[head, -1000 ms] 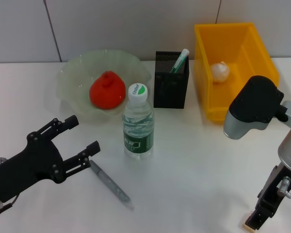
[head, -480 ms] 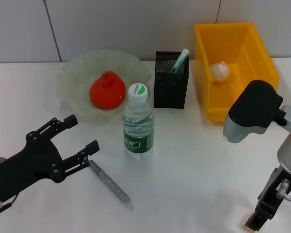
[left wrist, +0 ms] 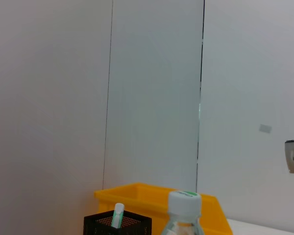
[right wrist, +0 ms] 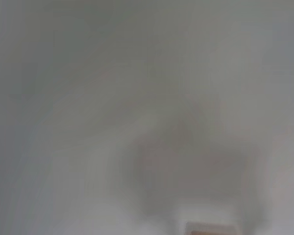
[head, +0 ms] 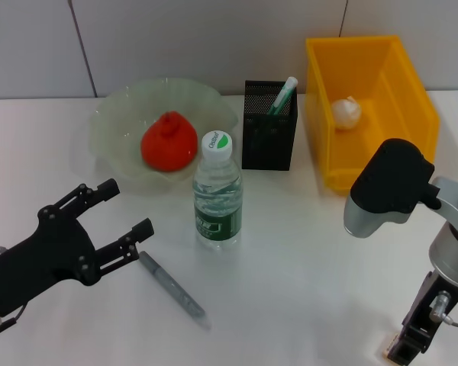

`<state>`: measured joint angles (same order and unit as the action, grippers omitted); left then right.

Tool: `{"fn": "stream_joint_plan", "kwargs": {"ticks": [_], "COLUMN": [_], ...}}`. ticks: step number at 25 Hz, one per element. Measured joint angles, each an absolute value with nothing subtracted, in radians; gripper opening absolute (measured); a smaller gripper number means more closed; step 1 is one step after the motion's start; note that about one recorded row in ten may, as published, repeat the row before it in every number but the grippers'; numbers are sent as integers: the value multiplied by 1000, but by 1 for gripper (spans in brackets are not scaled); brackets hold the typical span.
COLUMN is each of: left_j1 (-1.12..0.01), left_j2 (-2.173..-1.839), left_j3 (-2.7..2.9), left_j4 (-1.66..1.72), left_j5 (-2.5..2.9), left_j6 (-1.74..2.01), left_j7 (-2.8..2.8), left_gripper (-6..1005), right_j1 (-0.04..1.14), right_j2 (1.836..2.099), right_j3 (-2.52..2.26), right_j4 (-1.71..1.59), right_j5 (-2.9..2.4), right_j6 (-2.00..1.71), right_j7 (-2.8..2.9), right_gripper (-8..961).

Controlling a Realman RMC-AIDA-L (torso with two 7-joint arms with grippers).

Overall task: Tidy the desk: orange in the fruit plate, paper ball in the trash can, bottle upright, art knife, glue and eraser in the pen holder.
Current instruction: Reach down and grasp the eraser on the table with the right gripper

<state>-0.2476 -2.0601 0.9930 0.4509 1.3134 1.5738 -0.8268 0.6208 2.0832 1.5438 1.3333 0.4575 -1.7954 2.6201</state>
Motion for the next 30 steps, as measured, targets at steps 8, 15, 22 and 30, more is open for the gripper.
{"fn": "stream_joint_plan", "kwargs": {"ticks": [8,15,22,30], "left_j1": [-247,-246,-244,-244], "left_j2": [-2061,-2062,-2062,-2062], "left_j3": [990,991,990,989], "left_j4": [451,451,451,451], "left_j5": [1314,1314,1313,1313], "left_j6": [1574,1574,1575,1576], "left_j7": [-827,-822,-818,-816], "left_gripper": [826,826,826,826], "right_j1": [629,632,633,634], "right_j2": [2083,2083,2085,2085], "right_j3": [1511,1485,1477,1468], "right_j4": [1302,1295,1290,1289], "right_j5": [461,460,463,464], "right_j6": [-1766,-1753,-1749,-1742], "right_j7": [2627,2635,2646,2658], "right_gripper": [574,575,563,478]}}
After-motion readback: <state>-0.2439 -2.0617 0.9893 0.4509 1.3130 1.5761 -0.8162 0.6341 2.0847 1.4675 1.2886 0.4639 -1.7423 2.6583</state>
